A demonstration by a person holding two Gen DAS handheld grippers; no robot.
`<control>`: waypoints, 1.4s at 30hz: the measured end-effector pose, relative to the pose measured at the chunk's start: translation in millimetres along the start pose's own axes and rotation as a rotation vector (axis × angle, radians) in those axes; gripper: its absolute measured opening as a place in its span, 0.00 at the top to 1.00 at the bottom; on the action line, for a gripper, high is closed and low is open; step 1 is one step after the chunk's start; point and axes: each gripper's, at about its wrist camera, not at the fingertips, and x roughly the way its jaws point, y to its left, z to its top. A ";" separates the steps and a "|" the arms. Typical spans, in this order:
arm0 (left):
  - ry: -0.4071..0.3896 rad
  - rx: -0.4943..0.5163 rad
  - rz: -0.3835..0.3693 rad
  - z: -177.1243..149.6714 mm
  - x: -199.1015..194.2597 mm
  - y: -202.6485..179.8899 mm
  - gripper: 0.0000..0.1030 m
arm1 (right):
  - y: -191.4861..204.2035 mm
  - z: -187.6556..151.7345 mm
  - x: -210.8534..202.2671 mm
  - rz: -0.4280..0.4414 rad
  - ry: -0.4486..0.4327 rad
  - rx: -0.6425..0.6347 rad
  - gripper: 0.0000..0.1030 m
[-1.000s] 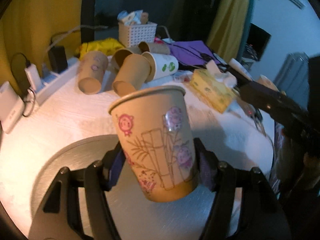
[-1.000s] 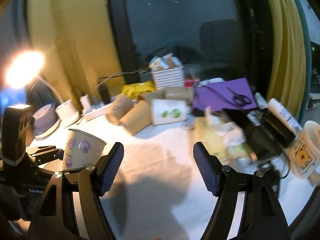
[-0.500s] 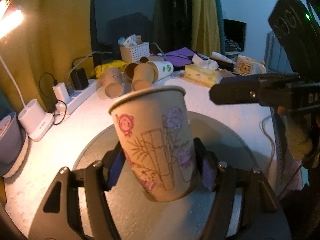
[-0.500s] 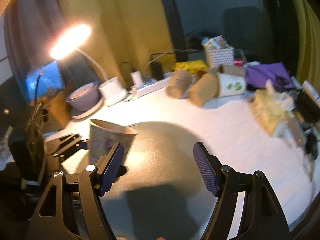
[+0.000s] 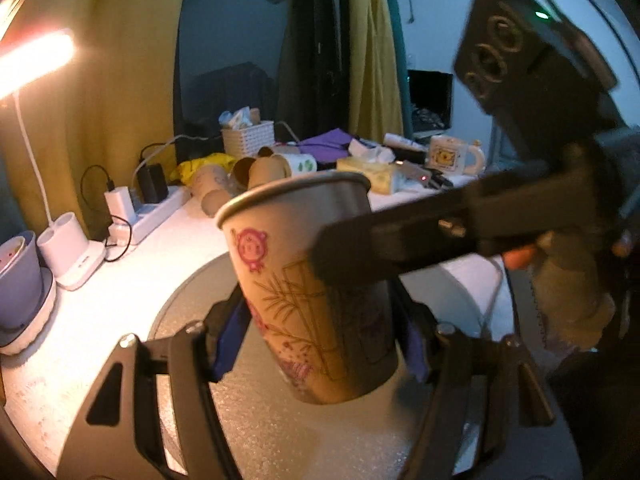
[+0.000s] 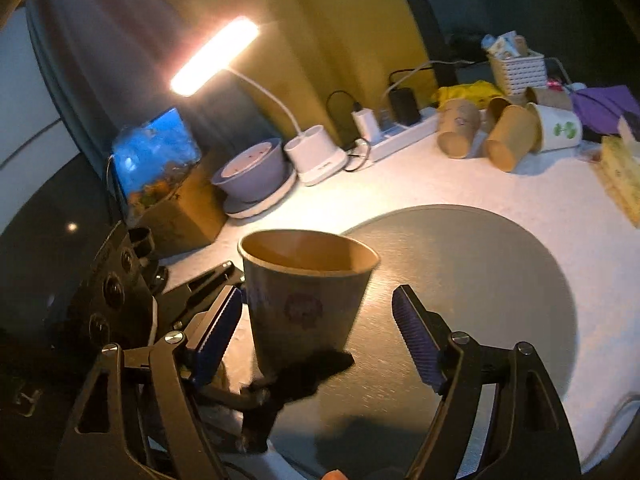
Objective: Flip cup upright
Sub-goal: 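Hold the cup upright with the left gripper while the right gripper grasps its rim, then open the left gripper to release the cup while the right gripper holds it, then lower the cup upright onto the mat with the right gripper and open it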
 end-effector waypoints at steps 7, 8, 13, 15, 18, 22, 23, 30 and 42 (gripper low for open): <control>-0.017 0.040 -0.024 -0.1 -8.7 -11.4 0.36 | 10.3 8.9 21.2 0.023 0.047 0.004 0.22; -0.018 0.043 -0.022 -0.6 -9.5 -12.4 0.36 | 11.4 9.7 23.2 0.017 0.053 0.002 0.22; -0.006 0.022 -0.033 -0.5 -10.4 -8.7 0.36 | 10.7 12.6 23.3 0.017 0.051 0.013 0.31; 0.012 0.008 -0.021 -1.2 -9.2 -7.4 0.35 | 9.9 12.7 22.5 0.007 0.036 0.022 0.33; 0.047 0.004 -0.003 -3.0 -5.4 -9.8 0.30 | 6.5 12.8 18.9 -0.006 0.008 0.030 0.34; 0.039 -0.014 0.002 -2.4 -7.9 -9.2 0.28 | 2.5 18.9 7.7 -0.116 -0.043 0.003 0.34; 0.046 -0.022 -0.001 -4.1 -7.1 -9.5 0.28 | 1.4 20.9 3.3 -0.158 -0.074 -0.017 0.34; 0.124 -0.235 0.008 -8.4 6.3 31.6 0.28 | -21.8 25.0 4.2 -0.343 -0.159 -0.106 0.34; 0.152 -0.490 0.121 -21.9 9.4 89.2 0.28 | -36.7 27.1 57.9 -0.352 -0.122 -0.193 0.34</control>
